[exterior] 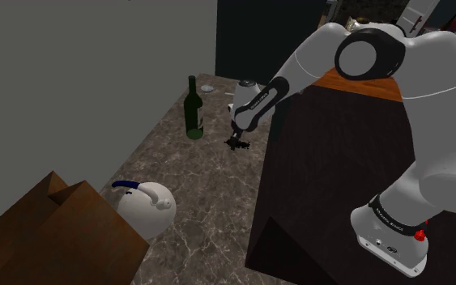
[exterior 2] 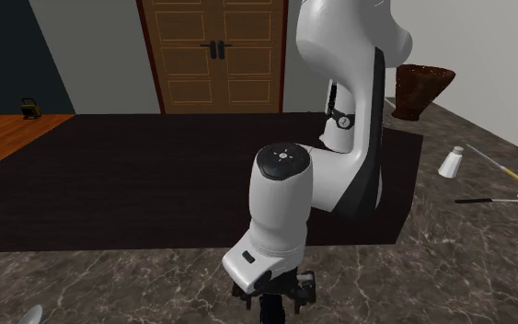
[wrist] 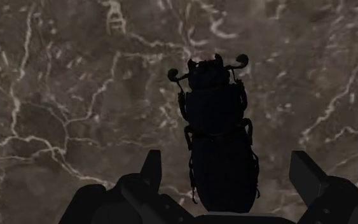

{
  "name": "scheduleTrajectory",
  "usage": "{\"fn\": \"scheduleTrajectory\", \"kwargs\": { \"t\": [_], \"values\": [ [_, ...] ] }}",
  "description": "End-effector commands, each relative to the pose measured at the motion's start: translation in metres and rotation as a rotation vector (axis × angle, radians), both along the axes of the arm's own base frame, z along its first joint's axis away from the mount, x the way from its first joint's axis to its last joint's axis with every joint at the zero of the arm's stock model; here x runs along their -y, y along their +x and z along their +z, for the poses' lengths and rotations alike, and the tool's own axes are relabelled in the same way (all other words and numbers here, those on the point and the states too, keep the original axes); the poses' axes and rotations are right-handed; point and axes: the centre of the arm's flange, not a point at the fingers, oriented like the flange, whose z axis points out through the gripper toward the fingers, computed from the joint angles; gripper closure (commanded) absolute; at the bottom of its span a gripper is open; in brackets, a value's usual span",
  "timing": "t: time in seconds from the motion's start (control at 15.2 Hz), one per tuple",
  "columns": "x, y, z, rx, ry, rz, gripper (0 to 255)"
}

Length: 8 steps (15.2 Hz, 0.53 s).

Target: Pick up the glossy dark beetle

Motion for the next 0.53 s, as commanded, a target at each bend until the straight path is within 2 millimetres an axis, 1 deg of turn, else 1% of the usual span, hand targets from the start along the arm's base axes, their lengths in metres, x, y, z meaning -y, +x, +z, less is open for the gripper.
{"fn": "scheduleTrajectory", "kwargs": {
  "t": [0.0,0.07,0.13,0.46],
  "values": [
    [-0.0002,0.0008,-0.0086,0.0,0.0,0.0,0],
    [-0.0002,0.0009,-0.0086,0.0,0.0,0.0,0],
    [-0.0007,0.0007,-0.0088,0.0,0.0,0.0,255],
    [0.0001,0.0022,-0.0094,0.0,0.0,0.0,255]
  ]
}}
